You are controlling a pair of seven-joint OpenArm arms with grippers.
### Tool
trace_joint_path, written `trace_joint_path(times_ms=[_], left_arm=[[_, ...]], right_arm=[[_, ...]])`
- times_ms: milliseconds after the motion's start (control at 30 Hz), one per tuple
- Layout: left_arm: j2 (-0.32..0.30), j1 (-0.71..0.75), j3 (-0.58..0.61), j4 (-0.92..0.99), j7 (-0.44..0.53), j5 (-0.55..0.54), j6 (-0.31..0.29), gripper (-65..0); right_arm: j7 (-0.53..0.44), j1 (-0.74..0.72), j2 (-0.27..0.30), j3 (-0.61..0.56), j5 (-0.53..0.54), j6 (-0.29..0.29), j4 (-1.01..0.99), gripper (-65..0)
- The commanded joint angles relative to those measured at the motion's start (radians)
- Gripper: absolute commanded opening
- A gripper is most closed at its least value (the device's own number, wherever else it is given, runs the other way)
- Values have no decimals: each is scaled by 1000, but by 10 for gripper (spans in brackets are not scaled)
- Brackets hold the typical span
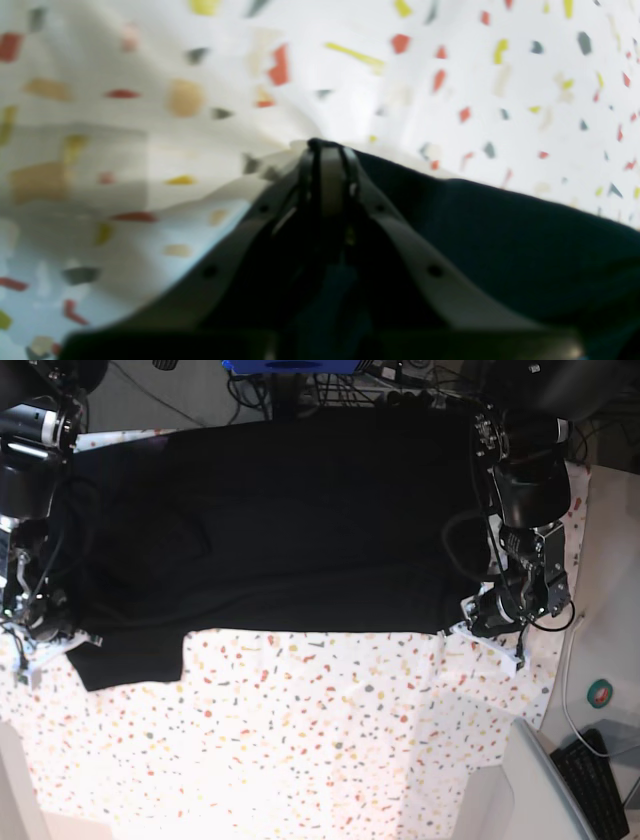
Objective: Layout the t-shirt on the table in an organized manner, then fold the t-shirt properly
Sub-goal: 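Grasp the black shirt's hem edge with both grippers, then lift the hem with both grippers and fold it over toward the collar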
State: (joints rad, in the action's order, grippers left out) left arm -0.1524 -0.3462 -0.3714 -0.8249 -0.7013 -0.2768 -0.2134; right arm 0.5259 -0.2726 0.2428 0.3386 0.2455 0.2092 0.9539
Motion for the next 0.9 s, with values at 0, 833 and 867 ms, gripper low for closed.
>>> trace_joint_path(times_ms=[0,833,867], left_arm=[[-6,-37,-1,-14,15,-5,-7,-650],[-8,-205,-1,-12,15,-5,-2,-650],[-8,-205,-1,-12,15,-5,-2,-650]], right_arm=[[-19,-29,16,3,4,3,17,-650],[-215,-109,25,0,-2,5,-86,-650],[-234,-109,25,0,-2,5,-89,-650]])
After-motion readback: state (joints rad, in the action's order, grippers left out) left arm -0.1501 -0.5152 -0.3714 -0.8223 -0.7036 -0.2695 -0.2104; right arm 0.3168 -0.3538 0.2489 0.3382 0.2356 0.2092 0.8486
